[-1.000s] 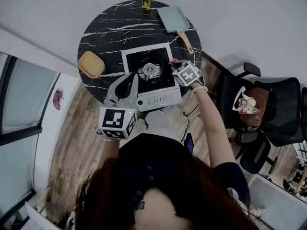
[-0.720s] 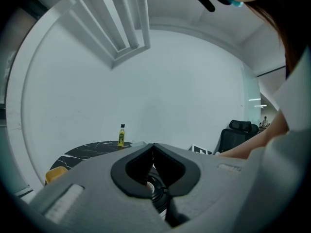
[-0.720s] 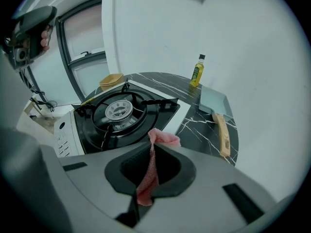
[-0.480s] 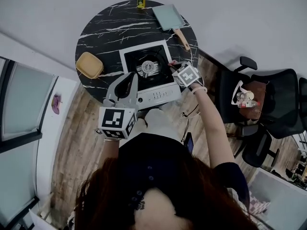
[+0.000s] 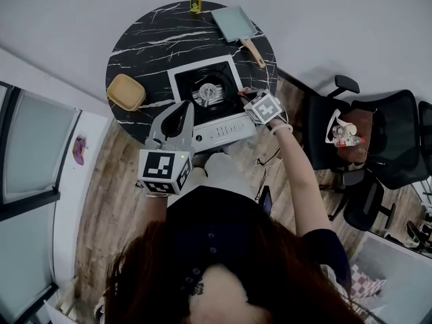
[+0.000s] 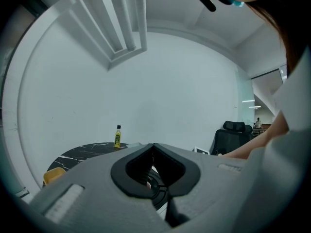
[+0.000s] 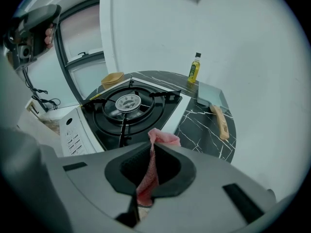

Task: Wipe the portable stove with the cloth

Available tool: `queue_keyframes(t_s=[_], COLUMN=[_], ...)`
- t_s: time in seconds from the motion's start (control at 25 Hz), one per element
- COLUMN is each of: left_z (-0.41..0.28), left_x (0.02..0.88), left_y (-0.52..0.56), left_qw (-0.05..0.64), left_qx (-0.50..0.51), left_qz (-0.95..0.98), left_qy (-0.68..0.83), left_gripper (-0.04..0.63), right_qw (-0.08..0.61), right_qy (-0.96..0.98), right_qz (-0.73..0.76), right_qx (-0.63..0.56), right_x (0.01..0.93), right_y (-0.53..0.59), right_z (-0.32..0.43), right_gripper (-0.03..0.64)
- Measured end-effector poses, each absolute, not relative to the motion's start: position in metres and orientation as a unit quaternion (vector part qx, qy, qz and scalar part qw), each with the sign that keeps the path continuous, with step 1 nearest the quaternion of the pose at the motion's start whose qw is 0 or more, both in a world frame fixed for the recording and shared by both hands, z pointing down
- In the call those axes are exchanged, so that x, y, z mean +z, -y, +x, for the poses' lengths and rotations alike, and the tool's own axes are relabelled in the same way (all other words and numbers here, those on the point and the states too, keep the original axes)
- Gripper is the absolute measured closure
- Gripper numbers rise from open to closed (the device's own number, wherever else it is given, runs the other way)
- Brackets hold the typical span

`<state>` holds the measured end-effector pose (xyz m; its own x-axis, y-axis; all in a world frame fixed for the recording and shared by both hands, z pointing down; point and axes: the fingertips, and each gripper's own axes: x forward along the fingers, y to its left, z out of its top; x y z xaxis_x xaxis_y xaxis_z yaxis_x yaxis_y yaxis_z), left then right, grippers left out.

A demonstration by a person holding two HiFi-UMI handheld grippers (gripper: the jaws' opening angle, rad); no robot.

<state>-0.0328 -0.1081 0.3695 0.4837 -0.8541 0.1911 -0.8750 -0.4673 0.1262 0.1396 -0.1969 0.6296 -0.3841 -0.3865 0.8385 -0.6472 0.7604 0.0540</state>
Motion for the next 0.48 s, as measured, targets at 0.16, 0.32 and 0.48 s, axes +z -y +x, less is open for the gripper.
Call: queue_keyframes(t_s=[0.16,0.32,0.48], left_z=[-0.036,-0.034,-0.032], left_x=[0.369,0.369,0.369], left_y=[0.105,0.100,0.095], left_qw=[0.101,0.098,0.097], left_qx=[0.049,0.047,0.045], left_qz=[0.857,0.861,0.865], left_qy=[0.503,0.497,0.490], left_gripper=[0.583,0.583,0.583], right_qw=[0.457,0.455,0.450], right_qy=[0.816,0.816,0.815], right_qz=[0.323,0.325,0.330], right_qx=[0.142,0.148,0.156], right_x=[0.630,0.628,0.631], right_y=[0.191,0.181,0.172], right_z=[0.141,0.145,0.149], right_gripper=[0.597,0.597,0.597])
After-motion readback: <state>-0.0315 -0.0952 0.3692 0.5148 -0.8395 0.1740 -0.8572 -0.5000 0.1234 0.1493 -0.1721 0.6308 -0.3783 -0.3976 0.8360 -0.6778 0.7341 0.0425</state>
